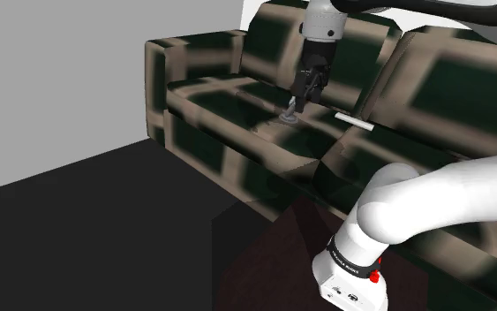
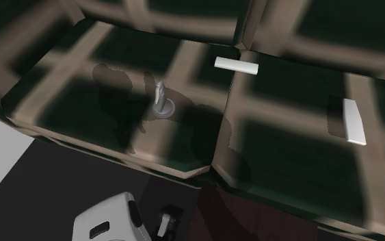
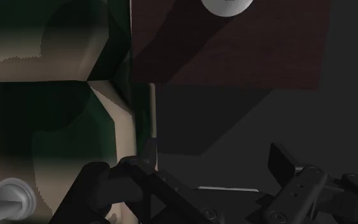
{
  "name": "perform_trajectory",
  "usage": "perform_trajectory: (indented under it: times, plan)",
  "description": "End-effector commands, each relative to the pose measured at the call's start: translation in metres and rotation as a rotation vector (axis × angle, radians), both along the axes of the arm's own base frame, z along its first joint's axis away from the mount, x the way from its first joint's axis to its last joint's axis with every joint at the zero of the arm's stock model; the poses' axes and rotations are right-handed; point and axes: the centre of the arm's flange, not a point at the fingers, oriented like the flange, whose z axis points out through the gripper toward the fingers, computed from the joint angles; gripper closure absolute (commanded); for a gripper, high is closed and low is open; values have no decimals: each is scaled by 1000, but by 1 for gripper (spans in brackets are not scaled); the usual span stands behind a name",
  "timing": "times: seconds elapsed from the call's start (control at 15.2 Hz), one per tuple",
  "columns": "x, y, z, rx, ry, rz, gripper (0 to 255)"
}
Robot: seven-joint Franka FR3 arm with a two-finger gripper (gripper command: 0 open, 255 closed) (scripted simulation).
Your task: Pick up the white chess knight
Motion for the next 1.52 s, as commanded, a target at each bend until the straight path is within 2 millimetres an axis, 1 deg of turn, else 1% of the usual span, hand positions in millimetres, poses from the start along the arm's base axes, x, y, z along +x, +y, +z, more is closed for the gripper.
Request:
perform_trajectory:
  times: [0.0,0.33,0.66,1.06,1.45]
  plan:
    - [0,0,0,0,0,0,0]
    - [57,-30,-12,-7,-21,-172,0]
    - [108,-70,-22,-15,-41,-343,0]
    - [160,-129,-33,-24,-66,-549,0]
    - [198,-197,-42,-33,-91,-756,0]
